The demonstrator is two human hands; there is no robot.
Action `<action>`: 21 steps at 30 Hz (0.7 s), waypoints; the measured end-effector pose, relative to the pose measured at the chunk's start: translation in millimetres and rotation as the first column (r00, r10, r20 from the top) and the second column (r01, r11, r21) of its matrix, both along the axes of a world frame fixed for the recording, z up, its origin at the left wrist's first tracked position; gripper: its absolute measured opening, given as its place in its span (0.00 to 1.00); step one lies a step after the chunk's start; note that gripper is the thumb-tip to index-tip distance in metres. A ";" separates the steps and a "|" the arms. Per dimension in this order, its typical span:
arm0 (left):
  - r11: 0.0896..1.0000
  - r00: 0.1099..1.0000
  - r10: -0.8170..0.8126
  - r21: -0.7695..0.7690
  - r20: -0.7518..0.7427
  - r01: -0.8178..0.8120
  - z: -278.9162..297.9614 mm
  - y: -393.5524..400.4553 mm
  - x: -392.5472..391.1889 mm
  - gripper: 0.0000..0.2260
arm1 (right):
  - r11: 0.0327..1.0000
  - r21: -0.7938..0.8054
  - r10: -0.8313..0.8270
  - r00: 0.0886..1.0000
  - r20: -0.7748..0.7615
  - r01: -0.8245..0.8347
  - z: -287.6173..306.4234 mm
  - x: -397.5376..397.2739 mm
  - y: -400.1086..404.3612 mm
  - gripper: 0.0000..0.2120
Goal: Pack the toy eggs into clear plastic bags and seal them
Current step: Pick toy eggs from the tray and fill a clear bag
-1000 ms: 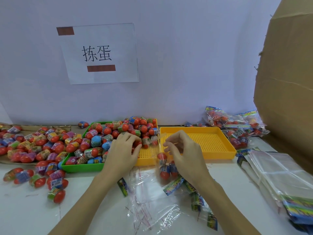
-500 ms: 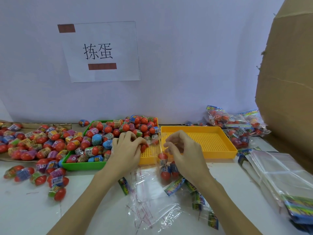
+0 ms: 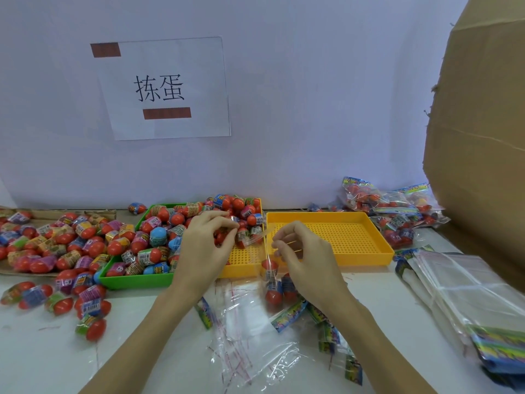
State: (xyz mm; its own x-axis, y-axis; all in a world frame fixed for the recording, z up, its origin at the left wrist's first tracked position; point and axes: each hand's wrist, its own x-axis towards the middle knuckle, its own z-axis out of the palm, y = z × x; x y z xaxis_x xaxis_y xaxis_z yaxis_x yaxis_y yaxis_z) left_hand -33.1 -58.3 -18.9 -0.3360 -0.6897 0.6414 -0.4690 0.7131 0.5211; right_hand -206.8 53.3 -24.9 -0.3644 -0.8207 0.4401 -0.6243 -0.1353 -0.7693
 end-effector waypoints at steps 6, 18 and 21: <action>0.884 0.856 -0.240 0.261 -0.459 0.388 14.3 11.6 -5.0 0.07 | 1.000 -0.002 0.028 0.999 -0.024 -0.028 2.1 2.8 1.6 0.05; 0.874 0.895 -0.284 0.293 -0.344 0.389 7.3 18.5 -12.2 0.06 | 0.986 -0.152 0.093 0.990 0.108 -0.076 3.6 5.8 2.3 0.03; 0.869 0.903 -0.301 0.303 -0.306 0.392 8.6 20.0 -12.6 0.08 | 0.984 -0.168 0.087 0.984 0.157 -0.060 4.7 3.9 2.8 0.04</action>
State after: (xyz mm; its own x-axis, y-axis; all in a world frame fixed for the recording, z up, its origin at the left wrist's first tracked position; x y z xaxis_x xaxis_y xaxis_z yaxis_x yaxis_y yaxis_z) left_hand -45.6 -38.3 -10.4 -0.4620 -0.7501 0.4731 -0.0527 0.5557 0.8297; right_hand -203.0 56.1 -20.3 -0.3835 -0.7704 0.5093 -0.4763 -0.3074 -0.8238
